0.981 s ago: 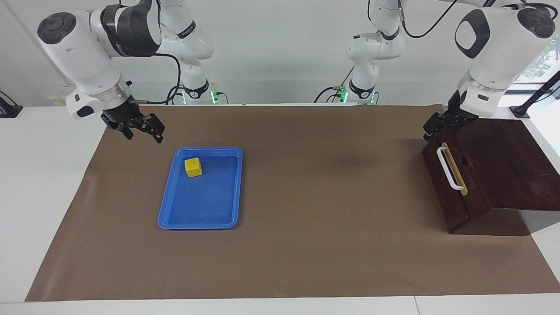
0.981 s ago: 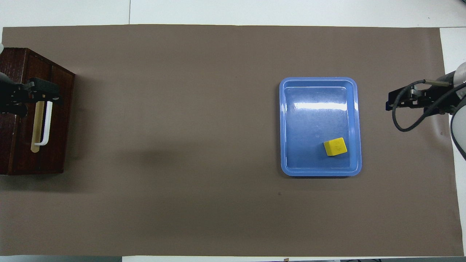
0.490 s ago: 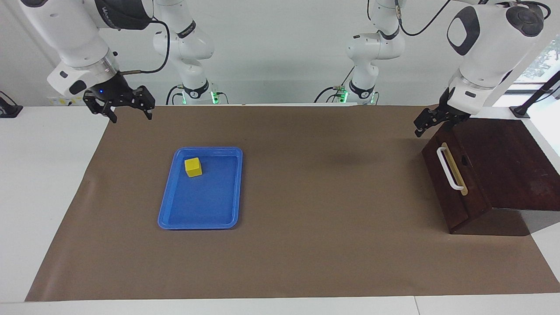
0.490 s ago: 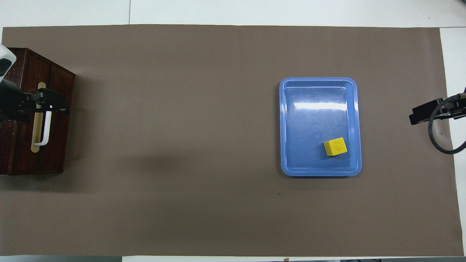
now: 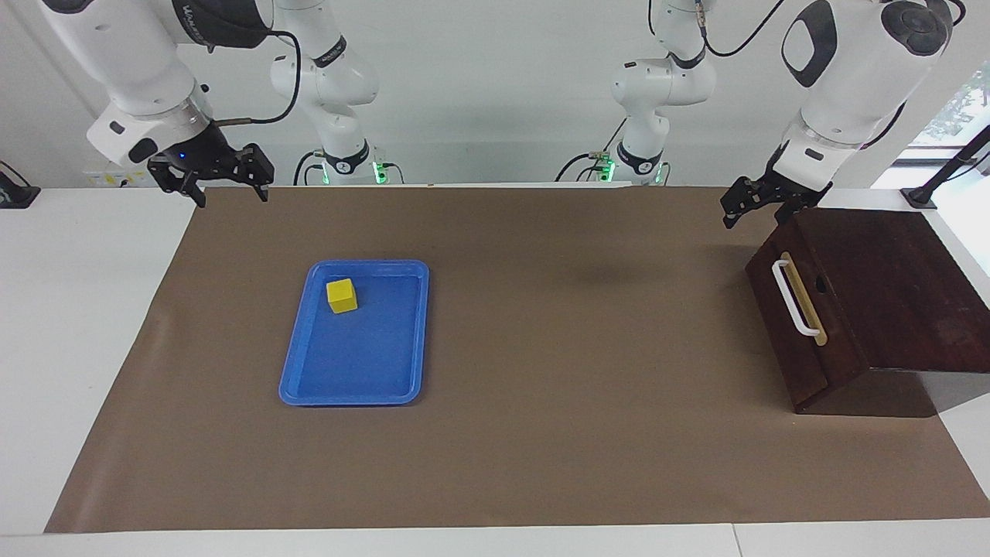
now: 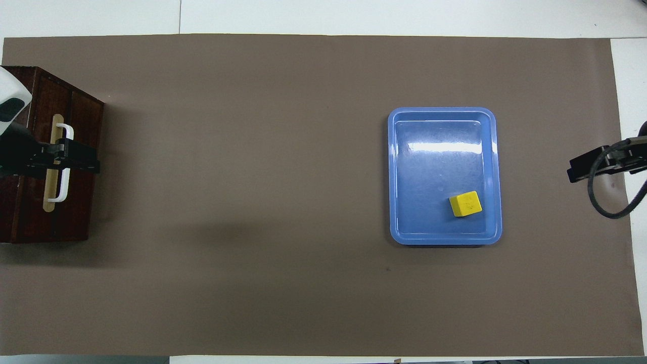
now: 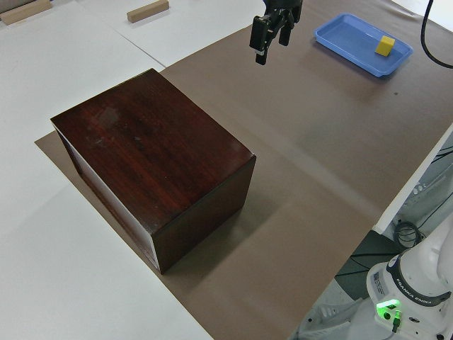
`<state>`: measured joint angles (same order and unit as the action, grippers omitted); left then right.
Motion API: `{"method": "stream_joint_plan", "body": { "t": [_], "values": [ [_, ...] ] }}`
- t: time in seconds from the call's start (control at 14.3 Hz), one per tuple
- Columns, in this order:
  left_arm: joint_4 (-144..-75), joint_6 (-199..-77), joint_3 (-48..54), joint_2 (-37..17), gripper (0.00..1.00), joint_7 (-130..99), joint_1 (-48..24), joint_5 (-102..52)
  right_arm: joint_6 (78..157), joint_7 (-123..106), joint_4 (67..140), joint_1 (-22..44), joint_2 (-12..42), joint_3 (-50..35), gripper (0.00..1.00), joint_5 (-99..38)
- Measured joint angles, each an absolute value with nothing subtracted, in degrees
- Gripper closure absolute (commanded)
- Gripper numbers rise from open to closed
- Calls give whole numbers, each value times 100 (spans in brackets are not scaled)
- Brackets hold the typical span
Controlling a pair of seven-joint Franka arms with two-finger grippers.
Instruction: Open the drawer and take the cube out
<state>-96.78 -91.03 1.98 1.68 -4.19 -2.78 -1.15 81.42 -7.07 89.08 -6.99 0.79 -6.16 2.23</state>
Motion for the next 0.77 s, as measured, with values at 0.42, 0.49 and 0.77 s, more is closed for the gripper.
{"method": "stream_joint_plan", "body": {
  "t": [0.42, 0.49, 0.77],
  "values": [
    [-9678, -9009, 200, 168, 0, -227, -287, -107, 8159, -641, 8946, -495, 62, -379, 0, 229],
    [-9679, -9004, 200, 168, 0, -223, -289, -101, 8162, -640, 8943, -459, 60, -319, 0, 229],
    [-9681, -8955, 200, 168, 0, -214, -293, -84, 8162, -640, 8942, -449, 57, -275, 0, 229]
  ]
}}
